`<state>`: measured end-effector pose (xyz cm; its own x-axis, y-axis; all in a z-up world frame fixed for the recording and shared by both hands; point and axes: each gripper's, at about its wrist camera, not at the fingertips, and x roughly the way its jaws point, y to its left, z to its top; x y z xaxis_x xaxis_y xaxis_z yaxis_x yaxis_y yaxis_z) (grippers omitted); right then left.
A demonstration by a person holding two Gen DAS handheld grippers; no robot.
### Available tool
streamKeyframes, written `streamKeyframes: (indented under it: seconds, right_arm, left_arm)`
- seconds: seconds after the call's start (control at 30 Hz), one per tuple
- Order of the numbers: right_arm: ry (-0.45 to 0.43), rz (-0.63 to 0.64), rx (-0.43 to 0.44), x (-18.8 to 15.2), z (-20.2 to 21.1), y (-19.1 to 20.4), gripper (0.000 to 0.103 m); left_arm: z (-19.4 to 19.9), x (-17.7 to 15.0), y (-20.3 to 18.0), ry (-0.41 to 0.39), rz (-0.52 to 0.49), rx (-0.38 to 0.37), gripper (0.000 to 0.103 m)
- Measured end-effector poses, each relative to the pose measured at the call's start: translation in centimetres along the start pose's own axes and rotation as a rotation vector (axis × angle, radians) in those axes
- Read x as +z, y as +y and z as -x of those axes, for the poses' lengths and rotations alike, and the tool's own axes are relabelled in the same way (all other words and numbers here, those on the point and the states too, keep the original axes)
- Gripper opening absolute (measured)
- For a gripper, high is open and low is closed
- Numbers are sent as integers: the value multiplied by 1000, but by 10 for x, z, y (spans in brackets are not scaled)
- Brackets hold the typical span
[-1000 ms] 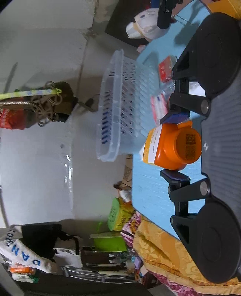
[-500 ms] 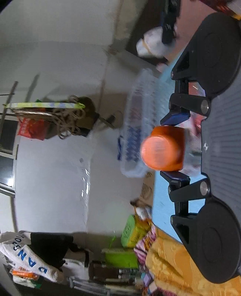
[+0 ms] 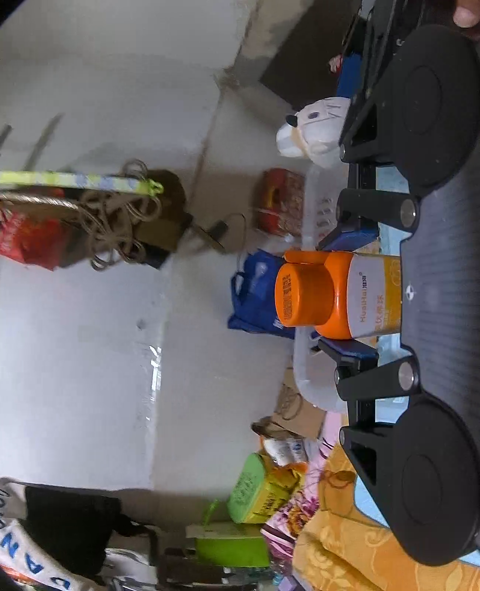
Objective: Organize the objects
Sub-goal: 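Lift the plush into the basket with the right tool while the left tool drops the bottle in, then grasp the purple box with the right tool while the left tool grasps the white wrapped roll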
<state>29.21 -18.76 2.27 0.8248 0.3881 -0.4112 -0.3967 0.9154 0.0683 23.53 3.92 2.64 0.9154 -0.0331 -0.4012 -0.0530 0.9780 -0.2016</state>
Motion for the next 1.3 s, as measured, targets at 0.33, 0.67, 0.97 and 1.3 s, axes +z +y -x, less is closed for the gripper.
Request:
streamKeyframes:
  seconds: [0.33,0.67,0.97,1.3]
  right_arm:
    - [-87,-56,40,-28,81,1,103]
    - [236,-88,38,-147,125,7,103]
    - [196,-103,26,-136,126,10,103]
    - [221,-76,29,-139,117,14,102]
  left_arm:
    - [50,-27,2,-116,-78,56,103]
    - [97,-143,-4,191,-160,-62,96]
    - [85,-153,-14,239,-129,-55,91]
    - [79,-172,-16,280,-202,-31,75]
